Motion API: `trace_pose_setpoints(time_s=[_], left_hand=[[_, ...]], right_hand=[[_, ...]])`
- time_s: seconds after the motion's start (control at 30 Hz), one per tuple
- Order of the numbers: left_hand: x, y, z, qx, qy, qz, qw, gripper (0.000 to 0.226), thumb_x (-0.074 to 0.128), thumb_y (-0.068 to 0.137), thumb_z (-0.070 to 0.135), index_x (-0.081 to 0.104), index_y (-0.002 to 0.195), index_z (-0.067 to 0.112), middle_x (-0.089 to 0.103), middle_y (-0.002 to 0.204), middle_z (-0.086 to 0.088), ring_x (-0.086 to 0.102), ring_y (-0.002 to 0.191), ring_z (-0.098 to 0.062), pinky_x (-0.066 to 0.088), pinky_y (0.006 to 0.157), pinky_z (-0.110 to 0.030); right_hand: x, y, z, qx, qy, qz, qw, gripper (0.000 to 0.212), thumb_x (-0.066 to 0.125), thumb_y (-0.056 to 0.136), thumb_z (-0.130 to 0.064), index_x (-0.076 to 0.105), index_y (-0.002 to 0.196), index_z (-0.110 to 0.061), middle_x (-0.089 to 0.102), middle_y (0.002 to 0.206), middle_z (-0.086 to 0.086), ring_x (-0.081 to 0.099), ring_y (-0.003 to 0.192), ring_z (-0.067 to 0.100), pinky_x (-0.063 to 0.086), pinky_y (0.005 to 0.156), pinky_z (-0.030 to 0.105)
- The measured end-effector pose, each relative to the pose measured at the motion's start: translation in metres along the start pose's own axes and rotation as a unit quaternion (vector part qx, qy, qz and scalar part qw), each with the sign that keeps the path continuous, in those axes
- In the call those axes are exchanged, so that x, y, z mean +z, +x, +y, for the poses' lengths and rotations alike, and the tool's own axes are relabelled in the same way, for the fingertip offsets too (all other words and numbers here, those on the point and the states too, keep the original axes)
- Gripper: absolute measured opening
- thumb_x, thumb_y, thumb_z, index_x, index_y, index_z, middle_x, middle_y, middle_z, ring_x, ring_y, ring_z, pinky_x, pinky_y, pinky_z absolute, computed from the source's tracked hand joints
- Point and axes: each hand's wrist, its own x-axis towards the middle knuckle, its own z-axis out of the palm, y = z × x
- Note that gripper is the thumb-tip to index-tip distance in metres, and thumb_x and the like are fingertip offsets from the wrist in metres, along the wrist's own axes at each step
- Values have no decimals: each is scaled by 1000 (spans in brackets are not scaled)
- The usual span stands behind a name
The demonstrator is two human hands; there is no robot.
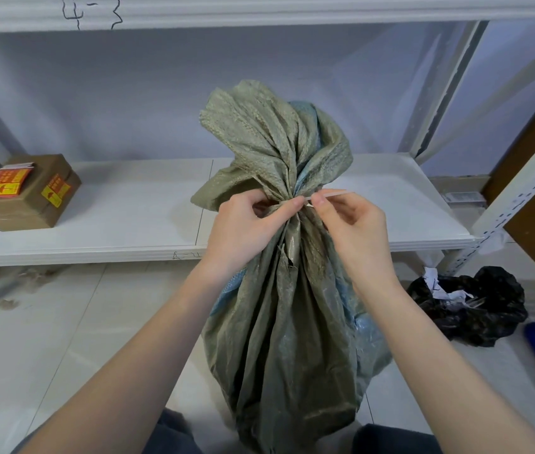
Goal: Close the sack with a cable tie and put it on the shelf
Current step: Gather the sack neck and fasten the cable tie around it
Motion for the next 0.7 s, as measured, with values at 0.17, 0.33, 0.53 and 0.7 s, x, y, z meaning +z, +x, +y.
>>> trace_pose_setpoints(time_s=[0.17,0.33,0.53,0.7], left_hand=[[-2,-3,6,37,123,96,987,51,64,70,67,54,72,17,59,77,6,55,75,-15,41,64,-33],[-6,-9,13,119,151,136,972,43,69,73,55,51,86,19,51,89,6,51,80,-14,42,68,-31],[-23,-14,36,253,132,118,951,35,64,83,35,56,112,18,54,110,1,52,104,-18,46,87,-42],[-48,-3,50,291,124,122,941,39,57,86,34,54,122,20,52,127,3,48,122,-14,40,100,-36]], right_hand=[[-2,-4,-5,-29,-114,14,993,8,67,83,-21,69,75,-23,66,71,-18,61,65,-8,46,69,9],[-7,-9,-19,-54,-167,62,983,12,68,79,-27,68,70,-20,66,64,-9,61,63,7,52,73,32],[-16,-16,-45,-96,-129,59,985,13,65,81,-29,60,90,-37,73,69,-6,70,63,17,54,78,44],[-28,-7,-79,-162,-90,21,982,33,61,86,-14,57,116,-28,70,98,-11,66,86,-1,51,81,17]])
